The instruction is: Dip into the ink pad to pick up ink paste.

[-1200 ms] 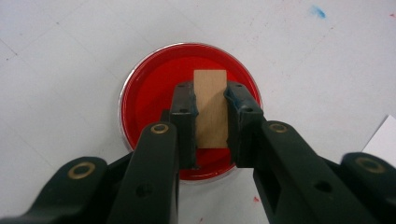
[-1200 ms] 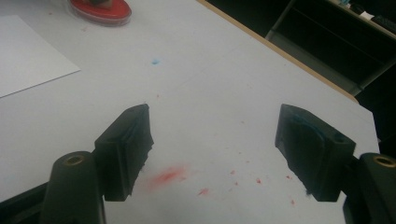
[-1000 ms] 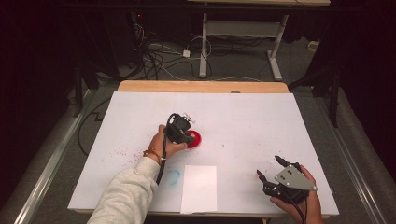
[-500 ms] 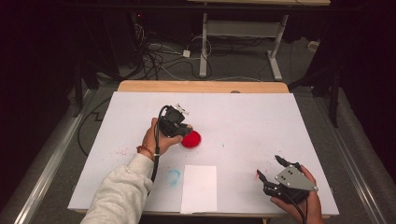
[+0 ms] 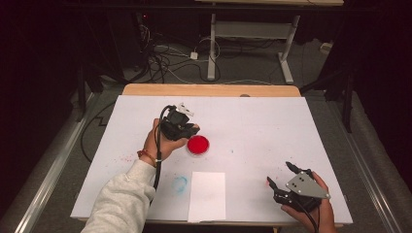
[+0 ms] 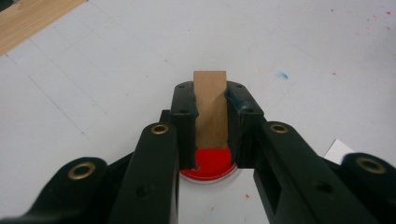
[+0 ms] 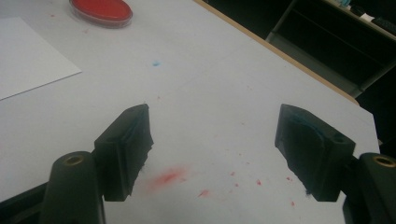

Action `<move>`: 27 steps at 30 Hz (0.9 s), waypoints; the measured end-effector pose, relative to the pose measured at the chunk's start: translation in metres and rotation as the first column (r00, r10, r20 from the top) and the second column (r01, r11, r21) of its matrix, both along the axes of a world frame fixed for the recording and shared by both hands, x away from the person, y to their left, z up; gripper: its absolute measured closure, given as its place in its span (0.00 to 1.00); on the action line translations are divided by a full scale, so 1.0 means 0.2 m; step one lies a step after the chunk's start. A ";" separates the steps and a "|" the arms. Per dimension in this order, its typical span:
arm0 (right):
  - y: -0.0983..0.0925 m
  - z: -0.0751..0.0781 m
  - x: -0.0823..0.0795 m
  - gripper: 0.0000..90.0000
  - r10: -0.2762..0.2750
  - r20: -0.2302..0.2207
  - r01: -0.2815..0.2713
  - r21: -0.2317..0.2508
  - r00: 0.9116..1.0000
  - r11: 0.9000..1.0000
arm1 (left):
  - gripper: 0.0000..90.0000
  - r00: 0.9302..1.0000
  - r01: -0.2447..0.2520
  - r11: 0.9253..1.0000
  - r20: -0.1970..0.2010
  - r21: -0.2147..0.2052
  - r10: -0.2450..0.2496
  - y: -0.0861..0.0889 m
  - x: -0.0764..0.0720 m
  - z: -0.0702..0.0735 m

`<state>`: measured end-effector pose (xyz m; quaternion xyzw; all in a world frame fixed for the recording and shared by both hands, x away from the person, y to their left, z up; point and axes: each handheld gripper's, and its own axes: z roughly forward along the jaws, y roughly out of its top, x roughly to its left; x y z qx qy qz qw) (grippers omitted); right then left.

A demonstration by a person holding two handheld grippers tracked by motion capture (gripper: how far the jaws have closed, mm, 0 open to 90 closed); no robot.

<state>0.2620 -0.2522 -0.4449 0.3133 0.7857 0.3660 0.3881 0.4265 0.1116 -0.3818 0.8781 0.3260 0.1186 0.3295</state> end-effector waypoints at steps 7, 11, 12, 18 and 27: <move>0.00 0.00 0.00 0.30 0.002 -0.002 -0.002 -0.003 1.000 1.000 | 0.82 1.000 0.009 1.000 0.004 0.001 -0.009 0.01 -0.01 0.02; 0.00 0.00 0.00 0.30 0.005 0.001 -0.005 -0.004 1.000 1.000 | 0.82 1.000 0.019 1.000 -0.010 0.006 -0.019 -0.01 0.00 0.00; 0.00 0.00 0.00 0.30 0.005 0.000 -0.005 -0.003 1.000 1.000 | 0.82 1.000 0.018 1.000 -0.013 0.013 -0.018 -0.01 0.00 -0.01; 0.00 0.00 0.00 0.30 0.003 -0.003 -0.003 -0.003 1.000 1.000 | 0.82 0.998 0.012 1.000 -0.068 0.020 -0.011 -0.02 0.05 -0.11; 0.00 -0.01 0.00 0.30 0.002 -0.002 -0.002 -0.007 1.000 1.000 | 0.82 0.990 0.021 0.999 -0.143 0.046 -0.014 -0.06 0.10 -0.26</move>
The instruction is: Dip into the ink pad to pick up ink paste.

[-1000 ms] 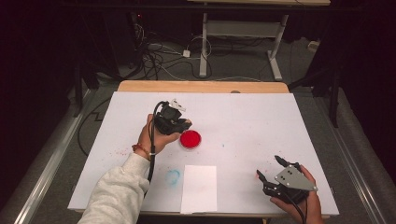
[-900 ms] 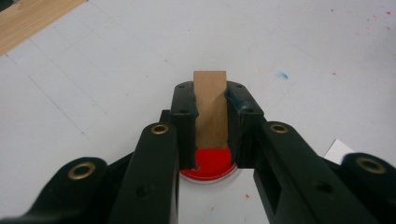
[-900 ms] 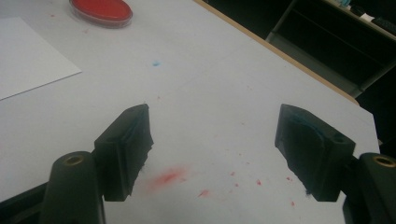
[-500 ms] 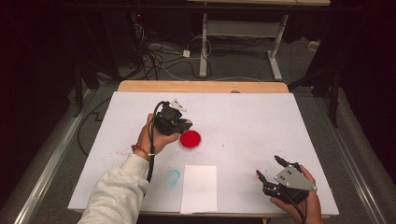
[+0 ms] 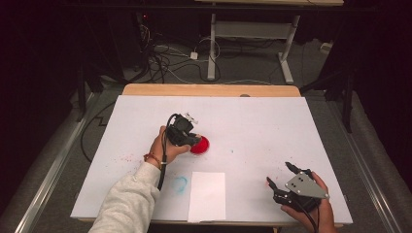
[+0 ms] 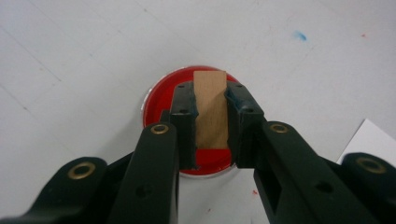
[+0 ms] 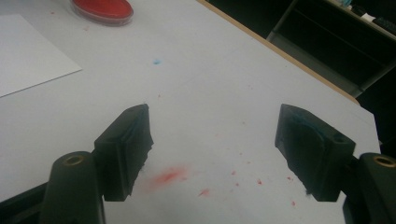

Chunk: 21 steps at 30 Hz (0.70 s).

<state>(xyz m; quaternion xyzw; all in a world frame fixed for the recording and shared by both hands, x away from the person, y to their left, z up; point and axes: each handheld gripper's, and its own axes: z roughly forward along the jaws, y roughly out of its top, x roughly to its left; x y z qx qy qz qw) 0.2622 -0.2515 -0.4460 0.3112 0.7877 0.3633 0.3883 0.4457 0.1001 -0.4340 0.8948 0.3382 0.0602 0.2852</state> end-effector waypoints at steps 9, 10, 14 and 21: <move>0.00 0.00 0.00 0.30 -0.001 0.002 0.001 -0.015 1.000 1.000 | 0.82 1.000 0.007 1.000 -0.029 0.022 -0.006 -0.03 0.02 -0.07; 0.00 0.00 0.00 0.30 -0.002 0.002 0.002 -0.017 1.000 1.000 | 0.82 0.999 0.006 1.000 -0.032 0.019 -0.006 -0.03 0.02 -0.07; 0.00 -0.01 0.00 0.30 0.000 0.001 0.000 -0.020 1.000 1.000 | 0.82 0.999 0.005 1.000 -0.041 0.020 -0.004 -0.03 0.02 -0.08; 0.01 -0.01 0.00 0.30 0.003 0.000 -0.003 -0.028 1.000 1.000 | 0.82 1.000 0.005 0.999 -0.028 0.050 -0.004 -0.05 0.02 -0.07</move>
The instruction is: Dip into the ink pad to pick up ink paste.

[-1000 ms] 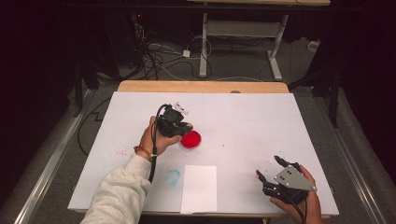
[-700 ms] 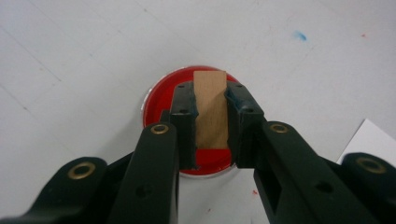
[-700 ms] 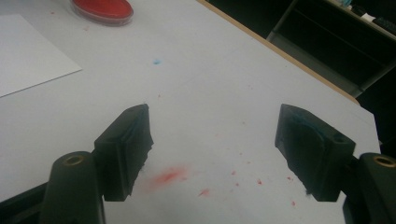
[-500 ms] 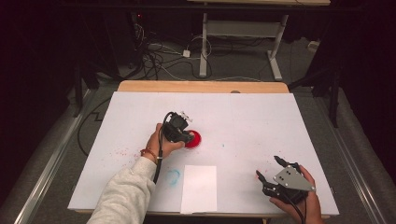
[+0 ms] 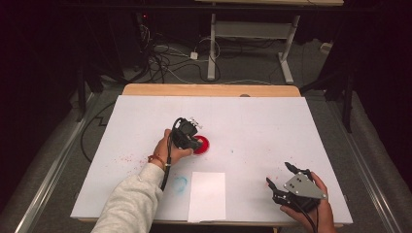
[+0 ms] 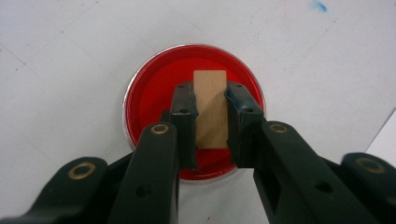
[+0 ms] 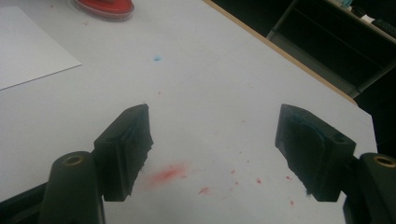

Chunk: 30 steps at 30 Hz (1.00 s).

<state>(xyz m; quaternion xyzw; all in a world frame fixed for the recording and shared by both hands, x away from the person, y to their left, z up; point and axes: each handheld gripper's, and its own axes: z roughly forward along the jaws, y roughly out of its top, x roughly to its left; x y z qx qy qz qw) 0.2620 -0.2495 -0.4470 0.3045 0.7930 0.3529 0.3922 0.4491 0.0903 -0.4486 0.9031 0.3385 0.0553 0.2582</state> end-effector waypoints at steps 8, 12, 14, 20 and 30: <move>0.01 0.00 0.01 0.30 -0.001 -0.003 0.001 -0.004 1.000 1.000 | 0.82 1.000 0.003 1.000 0.007 0.015 -0.003 -0.01 0.00 0.00; 0.01 0.00 0.01 0.30 -0.002 -0.002 0.002 -0.002 1.000 1.000 | 0.82 1.000 0.002 1.000 0.010 0.019 -0.002 -0.01 -0.01 0.00; 0.01 0.00 0.01 0.30 -0.001 -0.002 0.001 -0.003 1.000 1.000 | 0.82 1.000 0.002 1.000 0.010 0.019 -0.002 -0.01 -0.01 0.00; 0.01 0.00 0.02 0.30 0.001 0.003 -0.001 0.002 1.000 1.000 | 0.82 1.000 0.004 1.000 0.009 0.018 -0.004 -0.01 0.00 0.00; 0.03 0.00 0.04 0.30 0.007 -0.011 -0.007 0.003 1.000 1.000 | 0.82 1.000 -0.002 1.000 0.009 0.008 0.002 0.00 -0.01 -0.01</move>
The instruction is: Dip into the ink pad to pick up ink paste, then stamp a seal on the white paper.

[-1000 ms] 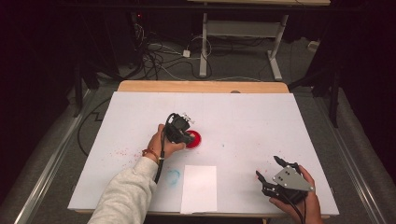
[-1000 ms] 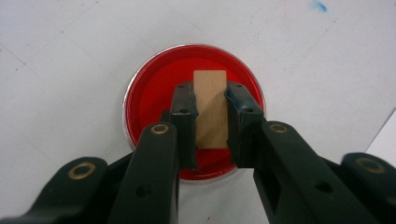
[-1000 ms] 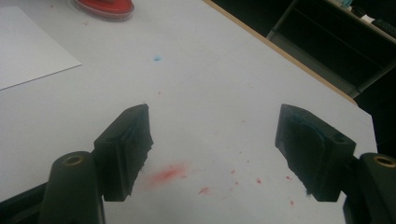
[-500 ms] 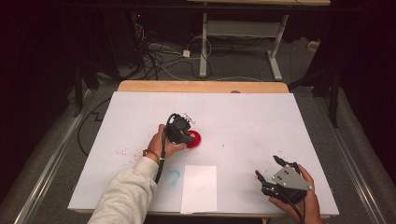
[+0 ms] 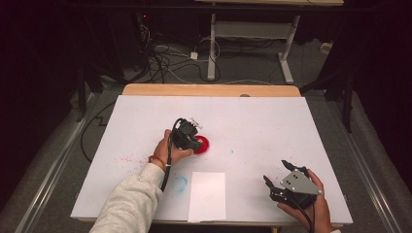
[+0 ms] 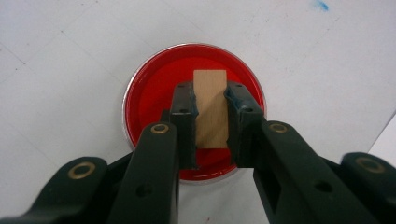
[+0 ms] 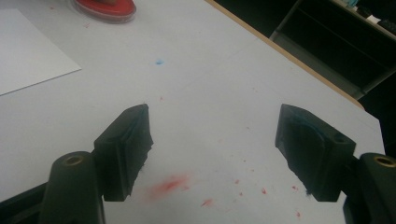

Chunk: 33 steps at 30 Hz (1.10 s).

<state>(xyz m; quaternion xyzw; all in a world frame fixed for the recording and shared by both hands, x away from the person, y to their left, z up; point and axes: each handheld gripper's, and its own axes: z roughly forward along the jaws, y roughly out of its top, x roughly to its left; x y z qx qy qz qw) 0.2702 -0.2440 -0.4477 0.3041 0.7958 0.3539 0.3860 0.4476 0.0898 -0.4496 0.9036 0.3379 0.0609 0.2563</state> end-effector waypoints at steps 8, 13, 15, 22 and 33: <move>0.00 0.00 0.00 0.30 -0.008 -0.009 0.008 0.002 1.000 1.000 | 0.82 1.000 -0.008 1.000 0.005 0.012 0.008 -0.01 -0.01 0.01; 0.00 0.00 -0.01 0.30 -0.006 -0.014 0.006 -0.002 1.000 1.000 | 0.82 1.000 -0.003 1.000 0.003 0.008 0.003 -0.01 0.00 0.01; 0.00 0.00 -0.01 0.30 -0.008 -0.014 0.008 0.001 1.000 1.000 | 0.82 1.000 0.000 1.000 0.011 0.000 0.000 0.00 -0.01 0.02; -0.01 -0.01 -0.02 0.30 -0.010 -0.017 0.010 0.004 1.000 1.000 | 0.82 0.998 0.009 0.999 0.057 -0.041 -0.006 0.03 -0.04 0.08; -0.03 0.01 -0.04 0.30 -0.009 0.014 0.008 0.035 1.000 0.999 | 0.82 0.989 0.061 0.992 0.139 -0.113 -0.045 0.06 -0.16 0.20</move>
